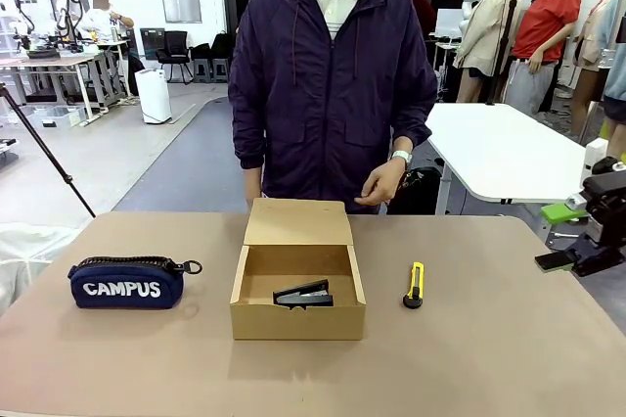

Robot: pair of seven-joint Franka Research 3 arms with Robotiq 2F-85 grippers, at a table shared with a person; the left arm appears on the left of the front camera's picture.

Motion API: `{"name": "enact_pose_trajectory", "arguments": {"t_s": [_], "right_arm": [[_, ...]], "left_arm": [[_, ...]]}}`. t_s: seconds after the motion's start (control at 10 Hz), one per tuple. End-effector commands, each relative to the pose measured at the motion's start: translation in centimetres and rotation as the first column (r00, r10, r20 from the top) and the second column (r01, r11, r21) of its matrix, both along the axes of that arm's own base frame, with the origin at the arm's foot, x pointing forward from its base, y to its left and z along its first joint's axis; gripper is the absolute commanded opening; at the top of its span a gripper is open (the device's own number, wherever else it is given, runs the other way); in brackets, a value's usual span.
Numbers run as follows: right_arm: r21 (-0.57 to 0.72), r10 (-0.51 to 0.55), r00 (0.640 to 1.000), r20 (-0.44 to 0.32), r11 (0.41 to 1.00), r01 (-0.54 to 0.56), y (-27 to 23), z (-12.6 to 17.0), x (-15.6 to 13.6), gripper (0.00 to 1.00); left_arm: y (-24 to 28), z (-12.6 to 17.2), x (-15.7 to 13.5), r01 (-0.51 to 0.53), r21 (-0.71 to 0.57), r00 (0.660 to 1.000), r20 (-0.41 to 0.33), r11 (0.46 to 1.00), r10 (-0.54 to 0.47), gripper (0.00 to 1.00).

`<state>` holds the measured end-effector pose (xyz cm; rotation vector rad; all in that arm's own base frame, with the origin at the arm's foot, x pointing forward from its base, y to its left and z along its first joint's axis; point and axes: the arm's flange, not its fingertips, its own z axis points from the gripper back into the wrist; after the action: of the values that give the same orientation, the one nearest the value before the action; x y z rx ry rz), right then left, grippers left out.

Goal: Pack the items into the box.
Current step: Pick up the item specified by the human and place it in the Mailer Box.

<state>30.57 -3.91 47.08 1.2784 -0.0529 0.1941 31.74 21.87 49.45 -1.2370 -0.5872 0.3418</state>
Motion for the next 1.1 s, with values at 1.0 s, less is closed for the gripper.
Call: {"name": "enact_pose_trajectory", "arguments": {"t_s": [1.0], "right_arm": [[0.002,0.0,1.0,-0.004,1.0,0.0,0.06,-0.18,-0.07,1.0]], "left_arm": [[0.08,0.23,-0.21,0.011,0.002,1.0,-0.002,1.0,-0.011,1.0]]}}
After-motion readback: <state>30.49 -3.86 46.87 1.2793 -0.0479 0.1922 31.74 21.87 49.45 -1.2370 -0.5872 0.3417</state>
